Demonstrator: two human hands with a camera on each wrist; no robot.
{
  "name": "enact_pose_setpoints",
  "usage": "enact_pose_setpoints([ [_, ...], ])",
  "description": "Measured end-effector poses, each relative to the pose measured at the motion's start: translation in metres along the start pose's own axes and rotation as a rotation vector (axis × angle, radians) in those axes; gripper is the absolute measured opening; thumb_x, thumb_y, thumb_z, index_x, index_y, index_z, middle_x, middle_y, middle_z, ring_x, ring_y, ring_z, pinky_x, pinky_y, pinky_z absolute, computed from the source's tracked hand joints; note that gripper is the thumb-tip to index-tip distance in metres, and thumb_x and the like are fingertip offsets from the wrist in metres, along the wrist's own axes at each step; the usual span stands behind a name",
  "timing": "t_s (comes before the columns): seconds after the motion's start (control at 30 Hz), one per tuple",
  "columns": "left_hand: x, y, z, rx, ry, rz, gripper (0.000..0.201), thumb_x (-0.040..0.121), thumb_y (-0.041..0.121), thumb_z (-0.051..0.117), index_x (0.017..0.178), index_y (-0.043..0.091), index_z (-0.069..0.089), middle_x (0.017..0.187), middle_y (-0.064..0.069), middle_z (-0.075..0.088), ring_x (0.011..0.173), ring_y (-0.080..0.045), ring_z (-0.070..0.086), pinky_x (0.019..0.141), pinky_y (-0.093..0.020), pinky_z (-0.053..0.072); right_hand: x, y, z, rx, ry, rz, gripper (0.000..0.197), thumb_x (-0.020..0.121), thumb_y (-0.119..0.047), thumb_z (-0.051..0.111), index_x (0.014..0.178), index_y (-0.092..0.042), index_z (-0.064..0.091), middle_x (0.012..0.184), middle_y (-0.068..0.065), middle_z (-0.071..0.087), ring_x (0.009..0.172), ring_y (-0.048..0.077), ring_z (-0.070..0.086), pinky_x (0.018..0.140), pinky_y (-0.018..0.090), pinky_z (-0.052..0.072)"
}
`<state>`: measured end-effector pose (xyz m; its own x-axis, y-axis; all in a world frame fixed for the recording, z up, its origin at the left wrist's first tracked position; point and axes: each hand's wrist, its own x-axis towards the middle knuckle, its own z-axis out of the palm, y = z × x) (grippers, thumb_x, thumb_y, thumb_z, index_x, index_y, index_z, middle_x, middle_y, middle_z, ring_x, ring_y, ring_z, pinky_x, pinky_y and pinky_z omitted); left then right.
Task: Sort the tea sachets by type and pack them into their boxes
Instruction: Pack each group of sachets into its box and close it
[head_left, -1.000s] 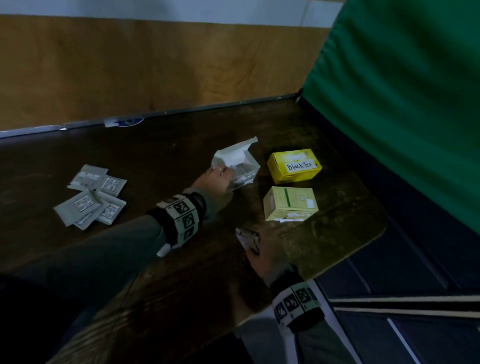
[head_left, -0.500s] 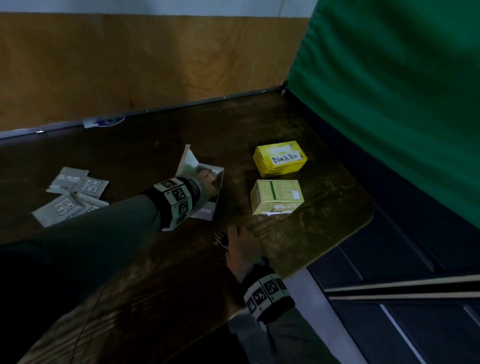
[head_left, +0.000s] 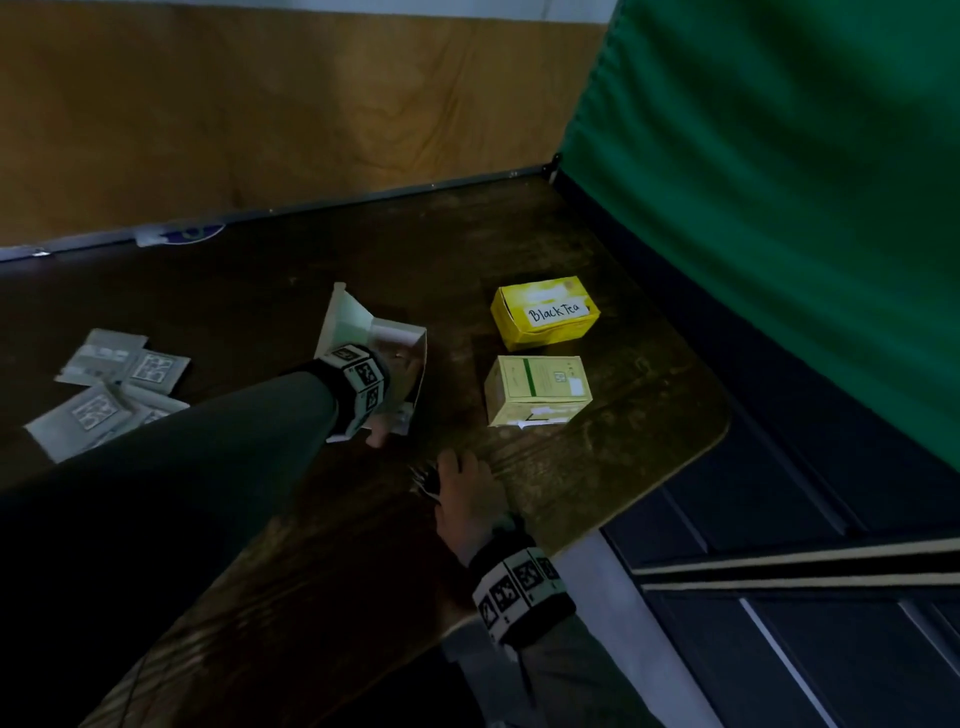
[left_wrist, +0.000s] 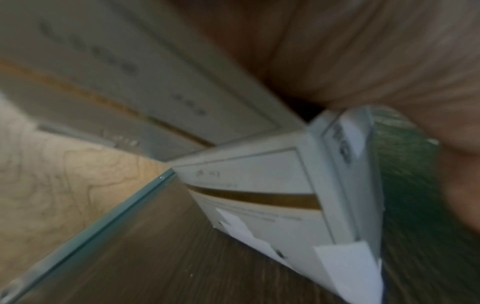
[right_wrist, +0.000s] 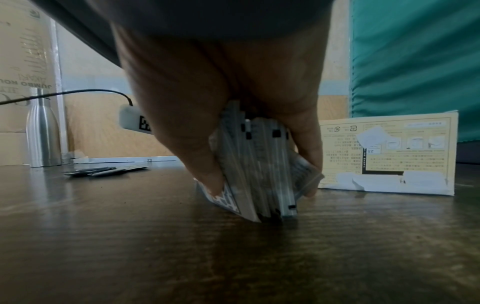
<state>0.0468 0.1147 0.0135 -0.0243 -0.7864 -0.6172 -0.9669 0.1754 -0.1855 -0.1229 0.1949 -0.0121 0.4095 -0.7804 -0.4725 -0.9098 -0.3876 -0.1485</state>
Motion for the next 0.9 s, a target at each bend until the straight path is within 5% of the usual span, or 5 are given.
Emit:
enact_pose_setpoints([
  [0.13, -0.002, -0.008, 0.005, -0.200, 0.133, -0.035, 0.107, 0.060, 0.032, 0.085, 0.147, 0.016, 0.025, 0.152, -0.011, 0.026, 0.139, -0.029, 0.028, 0.114, -0.043, 0.025, 0.000, -0.002, 0.000, -0.005, -0.004, -0.008, 0.064, 0.083, -0.014, 0.064, 0.135, -0.015, 0.027, 0.134, 0.014, 0.036, 0.121, 0.034, 0.040, 0.096, 0.048, 0.044],
  [0.27, -0.004, -0.001, -0.009, -0.148, -0.060, -0.018, 0.069, 0.067, 0.046, 0.074, 0.126, 0.017, 0.051, 0.122, -0.006, 0.056, 0.115, -0.028, 0.053, 0.098, -0.040, 0.043, 0.001, -0.001, -0.001, -0.015, 0.014, 0.002, 0.063, 0.085, -0.013, 0.063, 0.137, -0.013, 0.028, 0.135, 0.015, 0.036, 0.122, 0.033, 0.039, 0.097, 0.045, 0.043],
  [0.4, 0.000, -0.002, 0.008, -0.071, 0.231, 0.015, 0.048, 0.087, 0.027, 0.058, 0.131, 0.011, 0.049, 0.135, -0.009, 0.050, 0.123, -0.027, 0.048, 0.103, -0.035, 0.036, 0.001, 0.003, 0.001, 0.090, 0.077, 0.033, 0.056, 0.087, -0.016, 0.060, 0.135, -0.013, 0.030, 0.134, 0.013, 0.040, 0.122, 0.031, 0.042, 0.099, 0.041, 0.043],
  [0.77, -0.031, 0.011, 0.053, 0.042, 0.306, 0.144, 0.064, 0.092, 0.028, 0.053, 0.145, 0.012, 0.021, 0.148, -0.012, 0.034, 0.135, -0.030, 0.031, 0.110, -0.045, 0.022, 0.001, 0.001, -0.068, 0.639, 0.517, 0.030, 0.048, 0.084, -0.038, 0.066, 0.121, -0.011, 0.051, 0.104, 0.009, 0.062, 0.094, 0.025, 0.059, 0.073, 0.028, 0.045],
  [0.9, -0.046, 0.010, 0.056, 0.054, 0.449, 0.201, 0.055, 0.080, 0.018, 0.065, 0.133, 0.015, 0.049, 0.134, -0.010, 0.054, 0.124, -0.029, 0.050, 0.105, -0.045, 0.037, 0.016, -0.025, -0.093, 0.624, 0.464, -0.108, 0.048, 0.084, -0.032, 0.068, 0.123, -0.008, 0.051, 0.101, 0.004, 0.063, 0.097, 0.022, 0.061, 0.077, 0.025, 0.044],
])
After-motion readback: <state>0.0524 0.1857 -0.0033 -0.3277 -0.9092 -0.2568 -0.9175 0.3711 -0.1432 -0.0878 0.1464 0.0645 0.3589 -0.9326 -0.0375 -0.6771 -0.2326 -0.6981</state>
